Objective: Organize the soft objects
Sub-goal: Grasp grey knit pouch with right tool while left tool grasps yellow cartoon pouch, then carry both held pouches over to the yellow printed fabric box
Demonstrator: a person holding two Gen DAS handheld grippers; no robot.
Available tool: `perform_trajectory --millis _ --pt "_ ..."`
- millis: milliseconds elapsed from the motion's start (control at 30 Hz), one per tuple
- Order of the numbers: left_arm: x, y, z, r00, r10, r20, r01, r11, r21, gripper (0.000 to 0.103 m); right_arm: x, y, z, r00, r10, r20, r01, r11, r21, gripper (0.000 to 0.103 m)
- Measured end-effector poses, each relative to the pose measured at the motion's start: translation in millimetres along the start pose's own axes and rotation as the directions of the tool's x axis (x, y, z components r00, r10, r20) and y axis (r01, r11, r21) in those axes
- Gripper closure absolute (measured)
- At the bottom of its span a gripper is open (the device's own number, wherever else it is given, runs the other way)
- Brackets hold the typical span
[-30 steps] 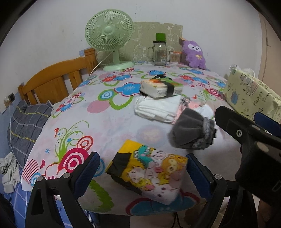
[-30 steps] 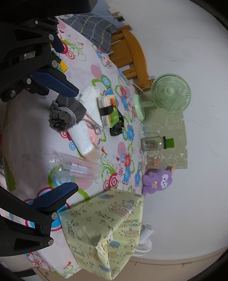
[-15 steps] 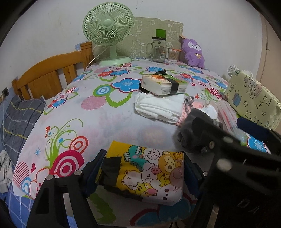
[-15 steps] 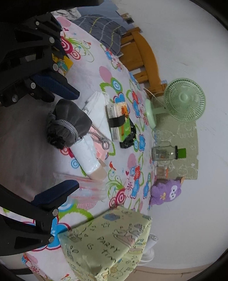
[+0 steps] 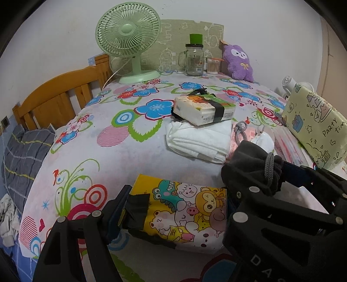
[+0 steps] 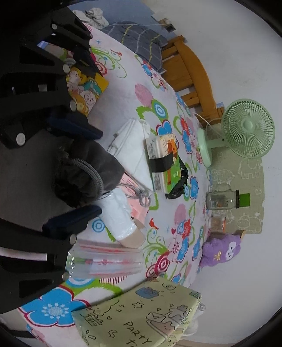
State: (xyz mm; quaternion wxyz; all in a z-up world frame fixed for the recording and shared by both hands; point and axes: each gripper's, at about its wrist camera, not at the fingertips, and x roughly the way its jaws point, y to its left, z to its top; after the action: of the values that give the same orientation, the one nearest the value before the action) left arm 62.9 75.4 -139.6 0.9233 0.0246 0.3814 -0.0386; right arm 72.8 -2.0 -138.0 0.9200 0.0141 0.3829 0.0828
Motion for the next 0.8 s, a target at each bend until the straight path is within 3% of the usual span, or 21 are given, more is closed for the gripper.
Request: perform_trajectory --millis 233,800 --pt "-6 -6 9 1.0 -0.014 0.008 0.013 1.0 0.004 0.022 -5 -5 6 1.0 0.007 0.002 -0.007 1.0 0.02 0.049" --pt "-42 -34 44 0.994 -0.013 0.104 0.013 1.0 -0.008 0.022 -51 -30 37 0.995 0.0 0.096 -0.003 1.0 0.031 0.05"
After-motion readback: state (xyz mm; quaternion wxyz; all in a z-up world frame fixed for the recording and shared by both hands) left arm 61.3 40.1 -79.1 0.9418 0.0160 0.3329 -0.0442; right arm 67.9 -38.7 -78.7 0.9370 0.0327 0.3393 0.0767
